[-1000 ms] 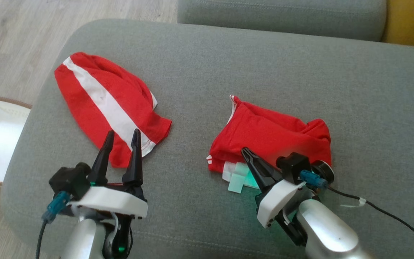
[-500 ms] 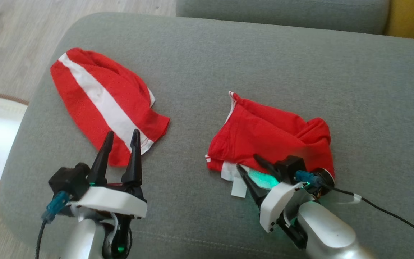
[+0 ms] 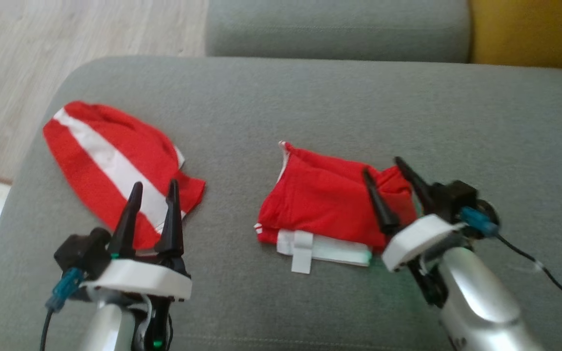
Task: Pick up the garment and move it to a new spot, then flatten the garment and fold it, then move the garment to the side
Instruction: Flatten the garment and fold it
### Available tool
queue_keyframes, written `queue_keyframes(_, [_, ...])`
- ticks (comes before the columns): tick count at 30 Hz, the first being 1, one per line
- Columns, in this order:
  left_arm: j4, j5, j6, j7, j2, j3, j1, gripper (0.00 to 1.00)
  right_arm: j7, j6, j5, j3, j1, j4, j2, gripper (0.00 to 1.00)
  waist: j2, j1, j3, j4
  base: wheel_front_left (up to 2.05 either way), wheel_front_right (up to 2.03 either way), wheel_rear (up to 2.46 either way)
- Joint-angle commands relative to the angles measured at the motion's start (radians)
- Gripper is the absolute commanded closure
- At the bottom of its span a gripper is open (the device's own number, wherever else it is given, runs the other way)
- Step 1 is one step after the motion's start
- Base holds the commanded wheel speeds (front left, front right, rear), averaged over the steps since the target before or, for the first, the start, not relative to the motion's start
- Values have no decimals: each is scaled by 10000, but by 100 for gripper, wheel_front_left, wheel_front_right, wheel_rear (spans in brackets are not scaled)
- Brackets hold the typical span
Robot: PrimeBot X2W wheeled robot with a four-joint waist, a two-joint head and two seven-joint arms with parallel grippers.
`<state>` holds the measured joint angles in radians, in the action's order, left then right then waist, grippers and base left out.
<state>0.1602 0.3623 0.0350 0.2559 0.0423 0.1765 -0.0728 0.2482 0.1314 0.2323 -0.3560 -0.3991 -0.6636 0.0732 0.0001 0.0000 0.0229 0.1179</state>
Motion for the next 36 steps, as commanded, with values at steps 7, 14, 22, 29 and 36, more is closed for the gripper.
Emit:
queue_keyframes(7, [-823,-96,-138,59,79,-419,-138,0,126,-7,-1448,1902,1492,2336,-135,0,-1,0,-330,-647,0,0,0])
queue_keyframes(14, [-949,-112,-137,59,79,-403,-36,0,-41,-7,-1685,2941,2921,3956,-222,0,-1,0,-304,-989,0,0,0])
queue_keyframes(22, [-902,-147,-82,59,79,-357,54,0,-95,-7,-1336,3000,3514,4399,-227,0,-1,0,-239,-1168,0,0,0])
queue_keyframes(29, [-830,-154,-19,59,79,-292,-21,0,-62,-7,-1209,2784,3347,4583,-228,100,-1,0,-112,-912,0,0,0])
queue_keyframes(36, [-771,-214,91,59,79,-237,-228,0,10,-7,-1098,1865,2738,4536,-228,100,-1,0,393,-256,0,0,0])
